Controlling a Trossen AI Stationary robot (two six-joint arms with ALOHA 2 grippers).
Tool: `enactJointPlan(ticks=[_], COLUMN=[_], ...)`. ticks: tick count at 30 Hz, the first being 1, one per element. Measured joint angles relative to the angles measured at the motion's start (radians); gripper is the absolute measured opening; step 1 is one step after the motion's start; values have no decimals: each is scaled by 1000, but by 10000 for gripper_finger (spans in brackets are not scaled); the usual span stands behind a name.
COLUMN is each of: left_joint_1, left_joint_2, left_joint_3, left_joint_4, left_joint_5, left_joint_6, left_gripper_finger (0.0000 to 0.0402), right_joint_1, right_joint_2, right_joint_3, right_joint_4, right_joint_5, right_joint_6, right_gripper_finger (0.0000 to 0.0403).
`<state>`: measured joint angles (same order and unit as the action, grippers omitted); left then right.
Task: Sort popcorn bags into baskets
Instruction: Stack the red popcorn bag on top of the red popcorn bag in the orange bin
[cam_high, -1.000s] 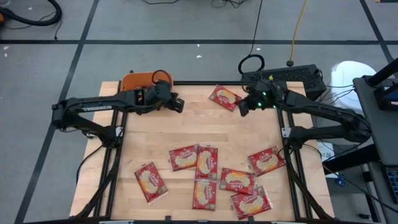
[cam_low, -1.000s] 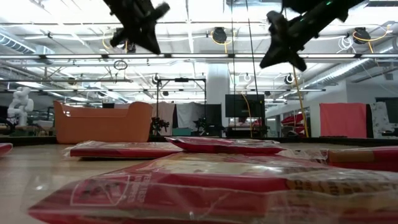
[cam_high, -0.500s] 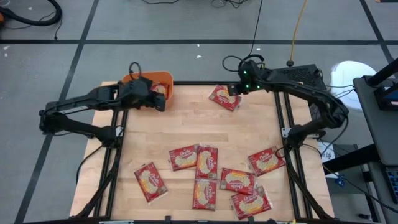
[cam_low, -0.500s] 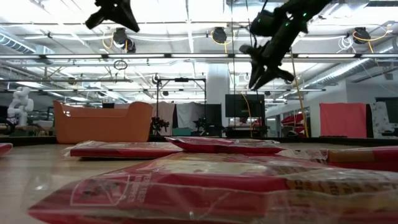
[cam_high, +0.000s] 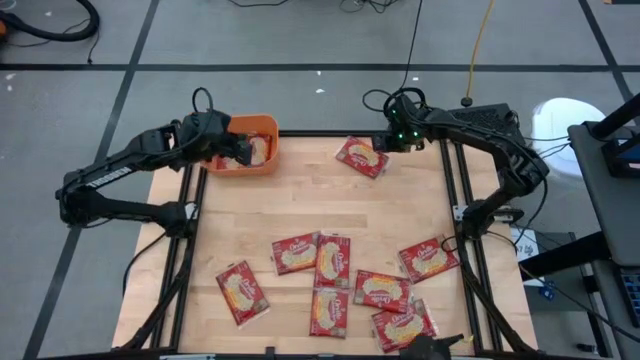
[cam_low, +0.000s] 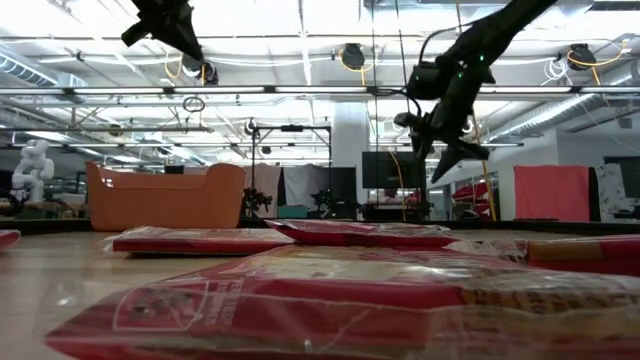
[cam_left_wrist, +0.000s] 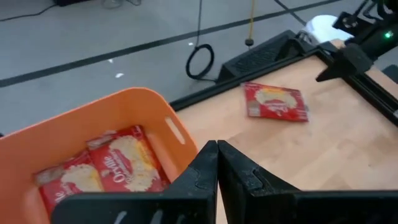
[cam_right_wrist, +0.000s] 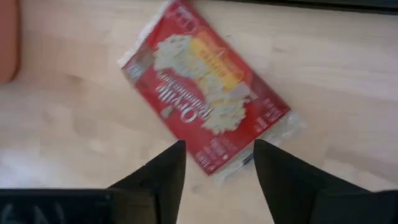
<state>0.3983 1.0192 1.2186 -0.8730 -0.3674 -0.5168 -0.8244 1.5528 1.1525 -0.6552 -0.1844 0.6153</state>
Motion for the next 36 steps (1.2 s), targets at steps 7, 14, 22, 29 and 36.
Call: enactJointPlan(ticks=[7,14,22,29,36], left_joint_1=[41,34,13,13,13], left_joint_2=[2,2,2,2,2], left_joint_3=[-1,-1,-1,-1,-1], left_joint_4=[4,3,-2,-36,-64], left_joint_5=[20,86,89,89,89], left_joint_6=[-9,-24,-41,-42,-15], left_gripper_finger=[10,10,10,10,10], right_joint_1=[-59,-72,-75,-86,-86], right_joint_2=[56,129,165,165,164], right_joint_3=[-29,-72,-72,-72,-72], right_joint_4=[42,123,143,129,119], right_joint_5=[-22,-33,-29,-29,-30], right_joint_6=[-14,-58,-259,-400,-635], right_gripper_finger=[206,215,213,212,212])
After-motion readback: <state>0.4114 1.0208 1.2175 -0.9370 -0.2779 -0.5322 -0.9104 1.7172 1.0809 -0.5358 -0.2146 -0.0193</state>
